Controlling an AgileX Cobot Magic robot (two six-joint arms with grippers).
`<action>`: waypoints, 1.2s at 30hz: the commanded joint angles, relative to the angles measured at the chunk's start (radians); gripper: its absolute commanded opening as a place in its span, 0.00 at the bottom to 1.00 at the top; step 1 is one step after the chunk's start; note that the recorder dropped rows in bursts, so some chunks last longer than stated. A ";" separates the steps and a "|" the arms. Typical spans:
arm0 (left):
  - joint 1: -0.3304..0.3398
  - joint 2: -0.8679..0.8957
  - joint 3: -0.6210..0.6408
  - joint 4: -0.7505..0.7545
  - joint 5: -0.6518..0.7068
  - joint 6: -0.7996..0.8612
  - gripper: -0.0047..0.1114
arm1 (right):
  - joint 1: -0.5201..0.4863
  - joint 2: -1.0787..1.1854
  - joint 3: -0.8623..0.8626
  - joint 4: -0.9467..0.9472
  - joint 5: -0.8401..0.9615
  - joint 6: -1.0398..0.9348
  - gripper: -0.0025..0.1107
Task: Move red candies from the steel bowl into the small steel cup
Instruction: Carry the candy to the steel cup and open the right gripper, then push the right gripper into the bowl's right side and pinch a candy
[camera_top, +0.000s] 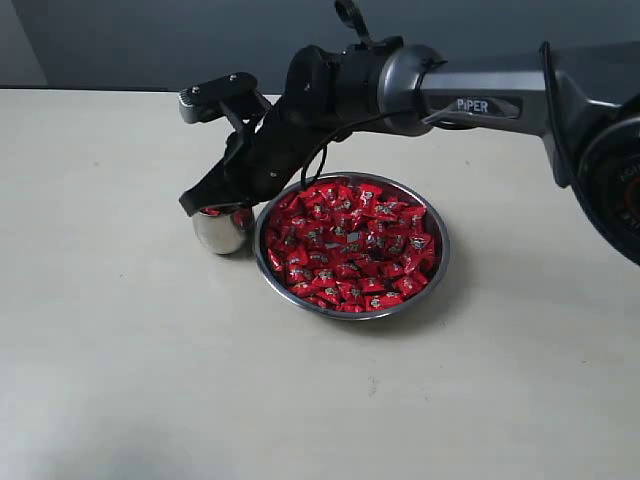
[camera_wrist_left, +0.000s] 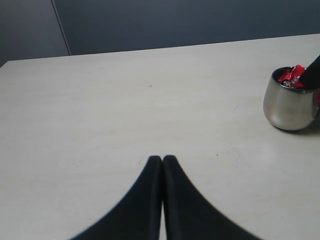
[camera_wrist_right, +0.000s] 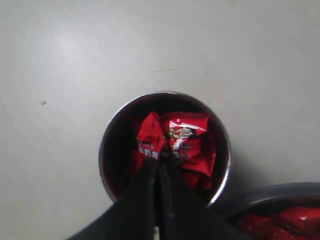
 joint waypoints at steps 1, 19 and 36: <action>-0.005 -0.005 -0.008 0.002 -0.005 -0.003 0.04 | 0.000 -0.003 -0.006 -0.025 -0.012 -0.007 0.09; -0.005 -0.005 -0.008 0.002 -0.005 -0.003 0.04 | 0.000 -0.083 -0.006 -0.041 -0.008 0.001 0.37; -0.005 -0.005 -0.008 0.002 -0.005 -0.003 0.04 | -0.002 -0.270 0.090 -0.363 0.122 0.274 0.37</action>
